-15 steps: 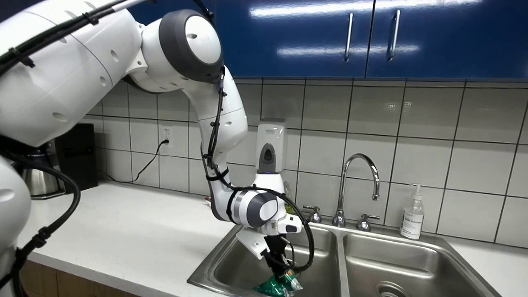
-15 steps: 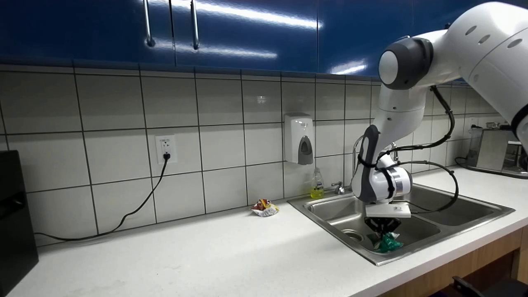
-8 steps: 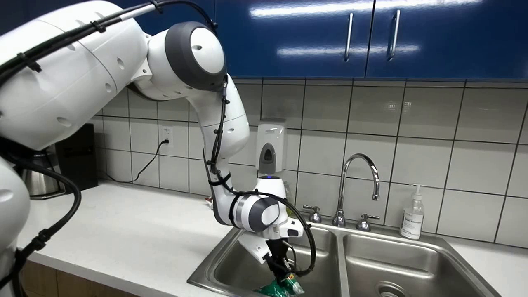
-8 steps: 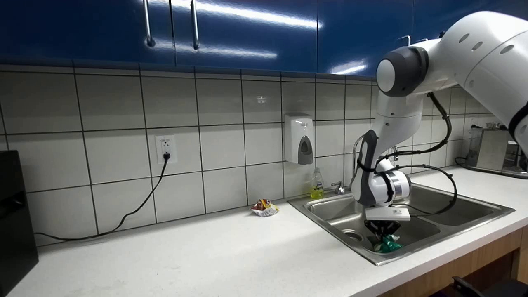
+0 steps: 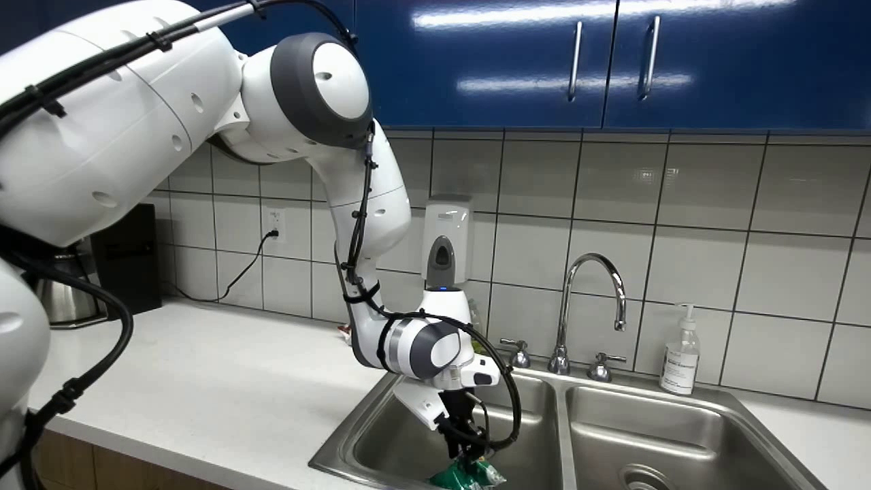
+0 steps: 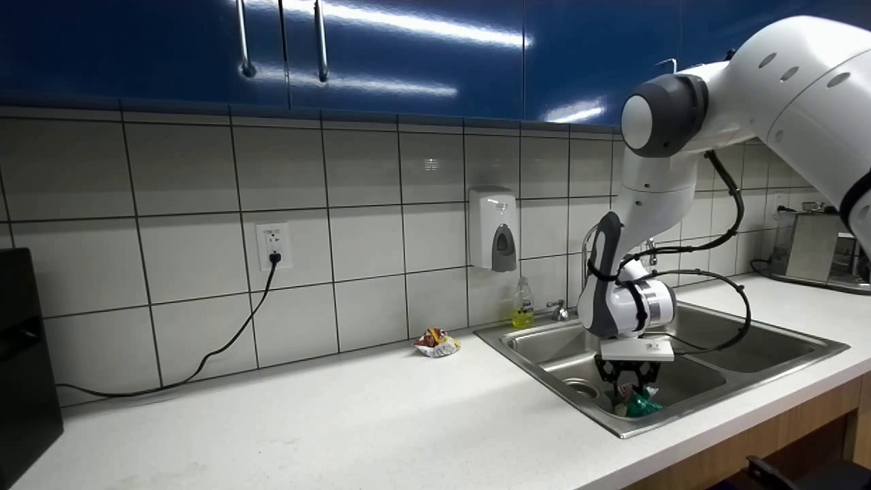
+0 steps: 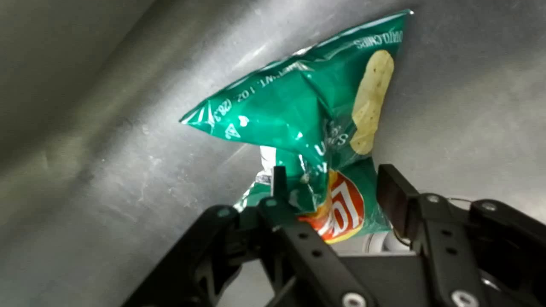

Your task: Put the green packet in the sink on the left.

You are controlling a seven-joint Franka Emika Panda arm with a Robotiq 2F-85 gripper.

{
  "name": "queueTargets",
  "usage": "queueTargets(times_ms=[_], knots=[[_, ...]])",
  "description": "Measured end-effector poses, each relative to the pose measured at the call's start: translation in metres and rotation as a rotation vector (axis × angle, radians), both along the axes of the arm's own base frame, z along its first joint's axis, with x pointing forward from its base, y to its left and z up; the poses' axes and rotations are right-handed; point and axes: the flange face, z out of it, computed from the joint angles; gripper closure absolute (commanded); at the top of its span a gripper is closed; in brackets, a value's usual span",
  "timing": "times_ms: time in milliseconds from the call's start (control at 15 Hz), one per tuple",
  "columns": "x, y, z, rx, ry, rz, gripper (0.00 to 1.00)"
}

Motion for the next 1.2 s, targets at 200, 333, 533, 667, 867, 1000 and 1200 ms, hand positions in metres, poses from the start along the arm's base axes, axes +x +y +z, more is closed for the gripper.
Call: queueTargets(times_ms=[200,333,533,667,867,1000,1200], knots=[[0.008,0.002,0.018,-0.005,-0.024,0.047,0.00],[0.011,0.009,0.031,0.003,-0.025,0.126,0.00],[0.010,0.022,0.050,0.024,-0.012,0.255,0.00],[0.005,0.029,0.063,0.036,0.004,0.323,0.00],[-0.008,0.038,0.085,0.042,0.022,0.399,0.00],[-0.018,0.043,0.101,0.044,0.029,0.434,0.00],[-0.037,0.053,0.124,0.049,0.039,0.473,0.00]])
